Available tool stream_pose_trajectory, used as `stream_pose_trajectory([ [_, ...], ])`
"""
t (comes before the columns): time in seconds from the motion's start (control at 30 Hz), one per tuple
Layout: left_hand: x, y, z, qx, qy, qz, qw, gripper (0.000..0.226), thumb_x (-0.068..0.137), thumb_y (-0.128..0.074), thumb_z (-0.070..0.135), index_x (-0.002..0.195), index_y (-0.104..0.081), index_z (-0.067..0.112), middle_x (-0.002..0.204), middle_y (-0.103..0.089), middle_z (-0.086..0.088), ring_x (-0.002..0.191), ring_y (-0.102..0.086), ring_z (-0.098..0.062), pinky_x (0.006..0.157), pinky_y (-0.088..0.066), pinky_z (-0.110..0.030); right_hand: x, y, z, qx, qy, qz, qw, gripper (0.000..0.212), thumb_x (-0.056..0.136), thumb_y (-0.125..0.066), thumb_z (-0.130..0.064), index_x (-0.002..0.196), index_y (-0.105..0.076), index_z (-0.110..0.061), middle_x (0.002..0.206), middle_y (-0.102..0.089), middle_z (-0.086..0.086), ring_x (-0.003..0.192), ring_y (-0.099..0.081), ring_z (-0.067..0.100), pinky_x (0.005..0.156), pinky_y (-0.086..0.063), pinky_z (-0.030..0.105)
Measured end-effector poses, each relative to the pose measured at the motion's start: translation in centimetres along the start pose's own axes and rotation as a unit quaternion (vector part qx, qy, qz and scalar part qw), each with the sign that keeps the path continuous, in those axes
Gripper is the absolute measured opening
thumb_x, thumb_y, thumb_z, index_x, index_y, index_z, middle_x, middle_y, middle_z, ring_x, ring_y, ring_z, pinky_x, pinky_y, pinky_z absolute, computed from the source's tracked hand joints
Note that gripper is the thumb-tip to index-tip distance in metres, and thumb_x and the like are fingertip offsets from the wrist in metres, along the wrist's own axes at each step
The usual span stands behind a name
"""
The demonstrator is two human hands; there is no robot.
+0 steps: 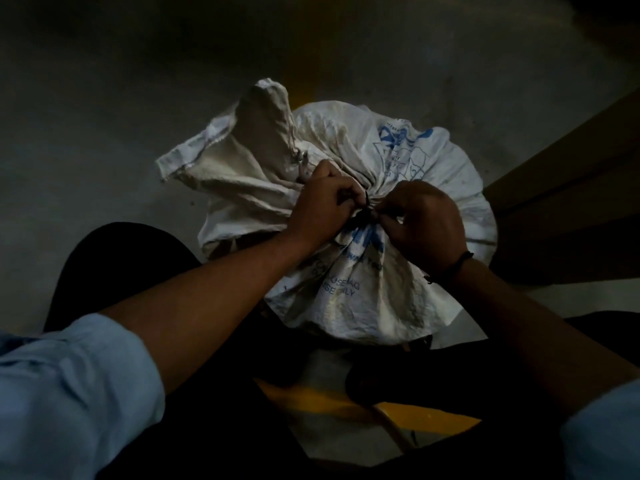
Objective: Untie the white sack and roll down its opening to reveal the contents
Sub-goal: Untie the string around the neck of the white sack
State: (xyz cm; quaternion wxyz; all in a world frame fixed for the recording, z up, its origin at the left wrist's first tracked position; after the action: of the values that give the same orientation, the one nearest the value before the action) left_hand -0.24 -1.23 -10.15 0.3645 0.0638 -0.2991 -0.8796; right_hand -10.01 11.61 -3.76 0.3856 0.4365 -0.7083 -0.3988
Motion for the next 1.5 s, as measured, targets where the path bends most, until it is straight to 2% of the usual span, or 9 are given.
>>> stream_pose_trajectory([
  [0.13, -0.5, 0.2, 1.7, 0.071, 0.054, 0.038, 0.995, 0.015, 0.07, -0.066, 0.018, 0.071, -0.075, 0.029, 0.093, -0.051, 0.002, 0.084, -0.055, -0.012, 0.08, -0.052, -0.029, -0.1, 0.6, 0.5, 0.001, -0.019, 0.026, 0.999, 0.012, 0.079, -0.072, -0.02, 0.069, -0.068, -0.013, 0.069, -0.061, 0.003, 0.068, -0.057, 0.021, 0.058, -0.046, 0.036],
  [0.37, -1.6, -0.8, 2.9, 0.074, 0.248, -0.007, 0.966, 0.025, 0.073, -0.067, 0.032, 0.097, -0.073, 0.037, 0.137, -0.036, -0.003, 0.125, -0.04, -0.031, 0.111, -0.033, -0.045, 0.6, 1.4, 1.5, 0.029, -0.068, 0.048, 0.996, 0.013, 0.077, -0.076, -0.025, 0.072, -0.07, -0.014, 0.072, -0.064, 0.003, 0.066, -0.06, 0.02, 0.057, -0.046, 0.033],
  [0.47, -2.3, -2.1, 1.5, 0.034, 0.239, -0.021, 0.97, 0.05, 0.06, -0.058, 0.036, 0.109, -0.07, 0.039, 0.137, -0.031, -0.001, 0.125, -0.042, -0.03, 0.109, -0.039, -0.046, 1.1, 1.2, 1.4, 0.034, -0.04, 0.003, 0.999, 0.014, 0.075, -0.077, -0.026, 0.073, -0.071, -0.014, 0.073, -0.065, 0.004, 0.067, -0.061, 0.022, 0.059, -0.041, 0.029],
  [0.67, -1.5, -3.2, -1.0, -0.082, 0.214, -0.046, 0.972, 0.044, 0.066, -0.061, 0.023, 0.074, -0.065, 0.066, 0.128, -0.046, 0.0, 0.119, -0.053, -0.023, 0.104, -0.048, -0.041, 1.1, -1.5, 0.5, -0.031, -0.037, -0.065, 0.997, 0.015, 0.073, -0.073, -0.028, 0.075, -0.072, -0.013, 0.075, -0.067, 0.007, 0.072, -0.064, 0.029, 0.06, -0.049, 0.036],
  [0.87, -1.3, -1.6, -0.5, -0.034, 0.153, -0.131, 0.979, 0.032, 0.096, -0.055, 0.011, 0.12, -0.069, 0.029, 0.114, -0.039, 0.0, 0.109, -0.046, -0.011, 0.088, -0.035, -0.005, 1.5, -2.0, -0.1, -0.024, -0.049, -0.036, 0.998, 0.014, 0.071, -0.073, -0.021, 0.064, -0.068, -0.01, 0.066, -0.065, 0.009, 0.063, -0.063, 0.03, 0.055, -0.044, 0.031],
  [1.0, -1.4, -1.7, -0.6, -0.011, 0.14, -0.146, 0.979, 0.034, 0.091, -0.064, 0.009, 0.121, -0.069, 0.022, 0.128, -0.036, -0.003, 0.115, -0.043, -0.013, 0.094, -0.035, -0.009, 1.5, -2.1, -0.5, 0.005, -0.057, -0.061, 0.997, 0.025, 0.073, -0.077, -0.033, 0.065, -0.07, -0.01, 0.066, -0.066, 0.01, 0.062, -0.063, 0.027, 0.057, -0.043, 0.03],
  [1.1, -1.6, -1.8, -0.3, 0.013, 0.097, -0.165, 0.981, 0.033, 0.09, -0.065, 0.005, 0.123, -0.066, 0.008, 0.124, -0.039, -0.004, 0.112, -0.042, -0.012, 0.085, -0.033, -0.003, 1.8, -2.9, -1.7, -0.117, -0.03, -0.157, 0.98, 0.02, 0.081, -0.069, -0.027, 0.083, -0.072, -0.008, 0.082, -0.068, 0.016, 0.079, -0.066, 0.034, 0.062, -0.045, 0.032],
  [1.27, -1.4, -1.6, -0.7, -0.001, 0.103, -0.157, 0.982, 0.04, 0.083, -0.071, 0.013, 0.122, -0.065, 0.005, 0.122, -0.037, -0.013, 0.12, -0.044, -0.029, 0.104, -0.041, -0.03, 4.6, -2.1, -1.2, -0.069, -0.06, -0.323, 0.942, 0.04, 0.088, -0.063, -0.046, 0.099, -0.07, -0.008, 0.095, -0.069, 0.014, 0.084, -0.063, 0.024, 0.068, -0.041, 0.029],
  [1.5, -1.2, -2.5, -2.0, -0.04, 0.154, -0.173, 0.972, 0.024, 0.08, -0.076, 0.032, 0.095, -0.062, 0.044, 0.143, -0.04, -0.015, 0.136, -0.036, -0.026, 0.115, -0.024, -0.024, 6.8, 1.5, 1.3, -0.041, -0.066, -0.196, 0.978, 0.018, 0.092, -0.057, -0.017, 0.096, -0.072, -0.007, 0.102, -0.07, 0.013, 0.095, -0.064, 0.029, 0.08, -0.046, 0.034],
])
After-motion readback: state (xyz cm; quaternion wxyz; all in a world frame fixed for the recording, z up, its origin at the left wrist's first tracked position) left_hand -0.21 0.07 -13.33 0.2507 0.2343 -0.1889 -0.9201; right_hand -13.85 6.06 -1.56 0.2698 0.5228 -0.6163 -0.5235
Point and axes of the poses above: each hand's wrist, its own x-axis towards the middle knuckle, its own y-axis out of the back of the hand, z = x × y, the point moved 4 cm from there along x, towards the middle knuckle
